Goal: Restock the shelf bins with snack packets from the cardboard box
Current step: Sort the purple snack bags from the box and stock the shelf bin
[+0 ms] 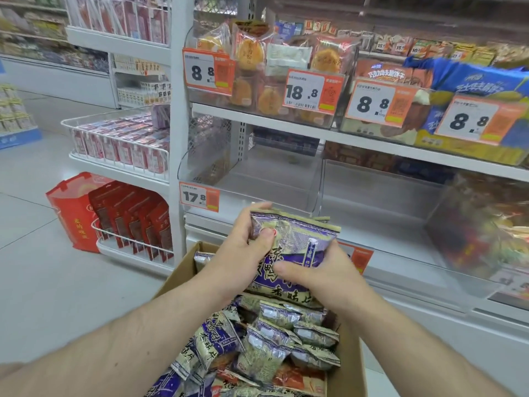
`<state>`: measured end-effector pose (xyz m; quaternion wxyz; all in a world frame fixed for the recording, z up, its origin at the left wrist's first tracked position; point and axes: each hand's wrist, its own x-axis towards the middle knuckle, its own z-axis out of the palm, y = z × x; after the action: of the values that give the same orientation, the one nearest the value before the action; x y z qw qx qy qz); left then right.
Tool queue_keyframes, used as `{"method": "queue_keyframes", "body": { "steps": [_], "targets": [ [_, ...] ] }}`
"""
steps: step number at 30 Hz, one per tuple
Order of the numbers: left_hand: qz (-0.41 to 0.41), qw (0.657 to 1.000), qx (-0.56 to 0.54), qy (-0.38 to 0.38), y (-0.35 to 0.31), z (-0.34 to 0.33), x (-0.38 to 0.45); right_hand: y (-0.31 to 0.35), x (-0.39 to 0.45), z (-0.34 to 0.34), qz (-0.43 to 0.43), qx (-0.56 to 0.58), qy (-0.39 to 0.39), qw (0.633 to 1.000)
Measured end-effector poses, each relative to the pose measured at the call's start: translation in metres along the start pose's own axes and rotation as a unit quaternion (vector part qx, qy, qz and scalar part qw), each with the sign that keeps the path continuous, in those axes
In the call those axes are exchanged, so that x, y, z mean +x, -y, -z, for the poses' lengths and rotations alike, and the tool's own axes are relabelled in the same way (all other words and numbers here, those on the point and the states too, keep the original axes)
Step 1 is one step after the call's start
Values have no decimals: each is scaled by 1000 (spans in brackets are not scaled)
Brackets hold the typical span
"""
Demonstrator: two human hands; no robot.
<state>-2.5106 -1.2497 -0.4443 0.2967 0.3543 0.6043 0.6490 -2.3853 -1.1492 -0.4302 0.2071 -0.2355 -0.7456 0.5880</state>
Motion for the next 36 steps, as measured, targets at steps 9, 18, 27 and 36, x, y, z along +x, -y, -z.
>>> {"method": "queue_keyframes", "body": {
  "steps": [9, 18, 27, 36],
  "targets": [
    [86, 994, 62, 25, -37, -48, 48, 28, 15, 61, -162, 150, -16, 975],
    [-20, 964, 262, -42, -21, -78, 143, 13, 96, 171, -217, 189, -145, 947],
    [17, 929, 369, 30, 11, -88, 162, -54, 213, 181, -182, 24, -149, 971],
    [9, 928, 369, 58, 12, -84, 160, -96, 251, 172, -169, -334, -181, 909]
  ]
}}
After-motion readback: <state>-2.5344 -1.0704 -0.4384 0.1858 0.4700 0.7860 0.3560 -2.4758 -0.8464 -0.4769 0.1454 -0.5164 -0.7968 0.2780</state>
